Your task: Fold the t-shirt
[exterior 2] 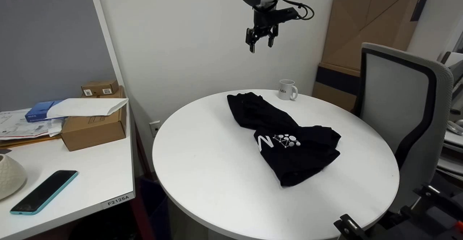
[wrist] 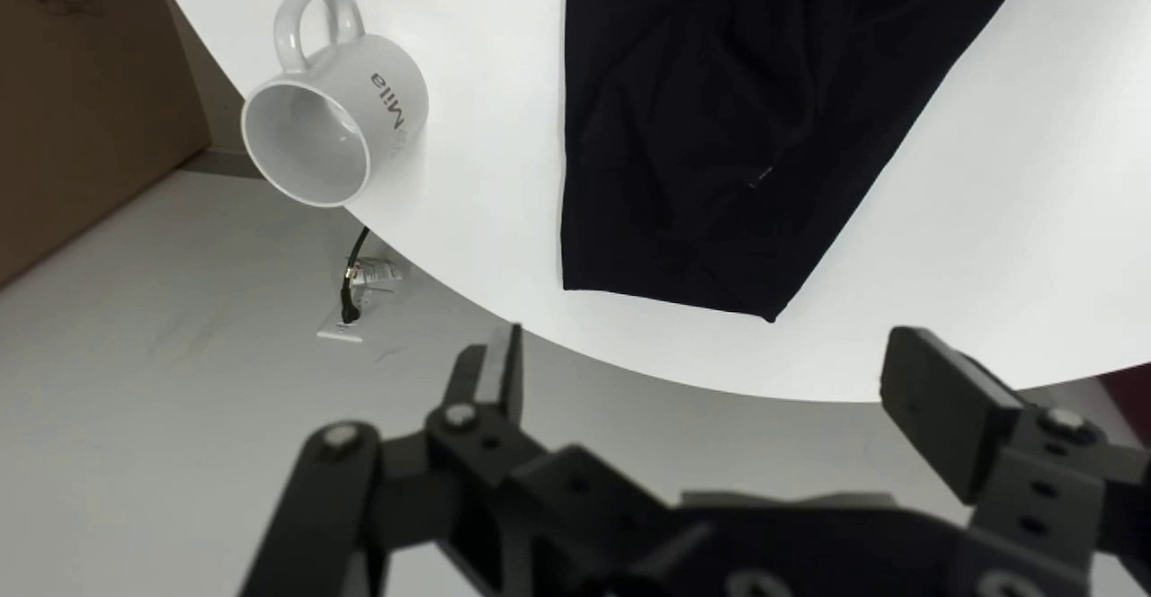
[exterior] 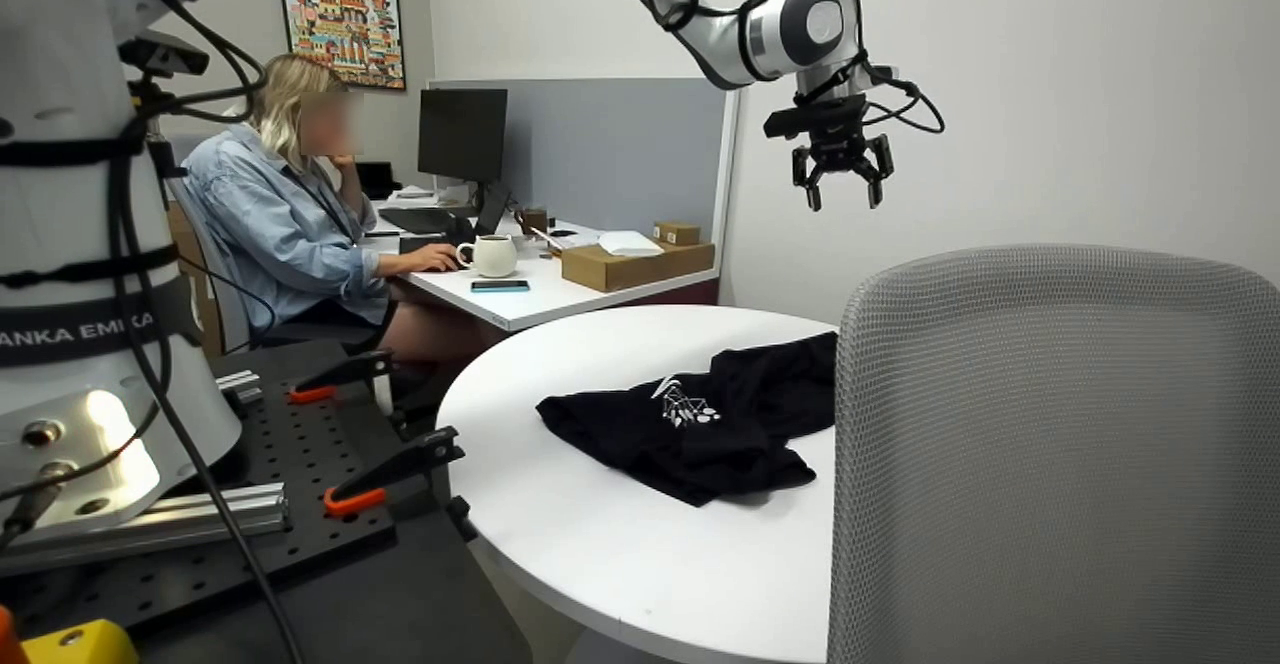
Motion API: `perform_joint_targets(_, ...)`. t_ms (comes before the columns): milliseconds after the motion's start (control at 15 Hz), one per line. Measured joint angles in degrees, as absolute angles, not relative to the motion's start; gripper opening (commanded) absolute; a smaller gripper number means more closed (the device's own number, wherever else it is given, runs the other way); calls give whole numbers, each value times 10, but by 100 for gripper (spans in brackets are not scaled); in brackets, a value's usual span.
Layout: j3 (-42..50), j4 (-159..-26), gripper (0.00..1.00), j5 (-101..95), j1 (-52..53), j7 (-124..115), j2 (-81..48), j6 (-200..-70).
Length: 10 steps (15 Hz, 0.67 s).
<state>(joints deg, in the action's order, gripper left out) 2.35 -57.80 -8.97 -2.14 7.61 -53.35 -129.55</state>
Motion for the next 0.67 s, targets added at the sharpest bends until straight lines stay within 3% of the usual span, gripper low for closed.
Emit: perform_joint_targets(667, 30, -744, 100, -93, 24, 22, -528, -1348)
